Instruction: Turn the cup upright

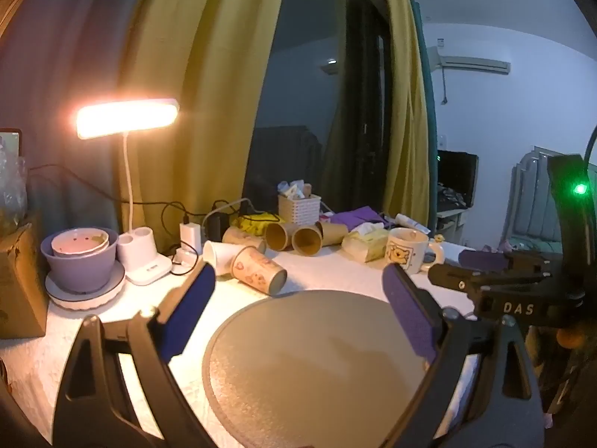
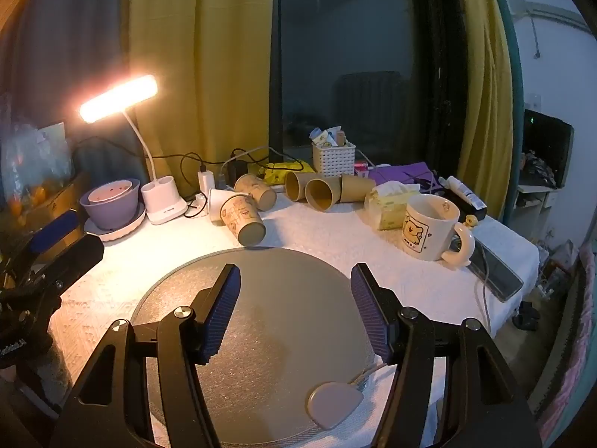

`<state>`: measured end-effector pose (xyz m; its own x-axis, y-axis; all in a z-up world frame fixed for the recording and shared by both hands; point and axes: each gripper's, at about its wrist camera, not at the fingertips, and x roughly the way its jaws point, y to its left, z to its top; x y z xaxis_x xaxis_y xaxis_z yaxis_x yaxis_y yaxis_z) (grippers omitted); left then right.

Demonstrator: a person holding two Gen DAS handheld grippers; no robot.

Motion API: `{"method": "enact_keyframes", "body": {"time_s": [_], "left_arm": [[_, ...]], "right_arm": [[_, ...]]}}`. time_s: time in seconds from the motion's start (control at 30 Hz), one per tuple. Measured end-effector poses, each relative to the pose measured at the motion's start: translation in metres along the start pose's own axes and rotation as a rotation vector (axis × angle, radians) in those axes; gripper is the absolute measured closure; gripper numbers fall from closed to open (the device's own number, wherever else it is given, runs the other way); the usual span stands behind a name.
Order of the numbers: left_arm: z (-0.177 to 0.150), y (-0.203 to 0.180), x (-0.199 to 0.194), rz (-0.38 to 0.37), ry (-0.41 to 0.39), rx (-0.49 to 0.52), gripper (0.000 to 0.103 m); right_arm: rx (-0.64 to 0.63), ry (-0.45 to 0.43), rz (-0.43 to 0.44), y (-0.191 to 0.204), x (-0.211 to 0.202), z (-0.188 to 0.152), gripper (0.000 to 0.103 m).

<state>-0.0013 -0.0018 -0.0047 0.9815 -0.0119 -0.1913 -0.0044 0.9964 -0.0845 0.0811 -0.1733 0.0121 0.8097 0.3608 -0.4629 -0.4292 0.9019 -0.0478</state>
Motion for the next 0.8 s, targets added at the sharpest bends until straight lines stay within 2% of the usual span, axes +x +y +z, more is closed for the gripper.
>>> {"method": "enact_keyframes", "body": {"time_s": [0.1,0.8], "left_arm": [[0.0003,0.0,0.0001,0.003,0.002,-0.004,0.011],[0.0039,0.0037,0.0003,0.0,0.001,-0.004,0.011]], "right_arm": [[0.0,0.001,0.003,0.0039,0.0035,-0.0092,0.038],[0.001,0.004,0.003,0.0058,0.0032,-0.0057,0.038]]}}
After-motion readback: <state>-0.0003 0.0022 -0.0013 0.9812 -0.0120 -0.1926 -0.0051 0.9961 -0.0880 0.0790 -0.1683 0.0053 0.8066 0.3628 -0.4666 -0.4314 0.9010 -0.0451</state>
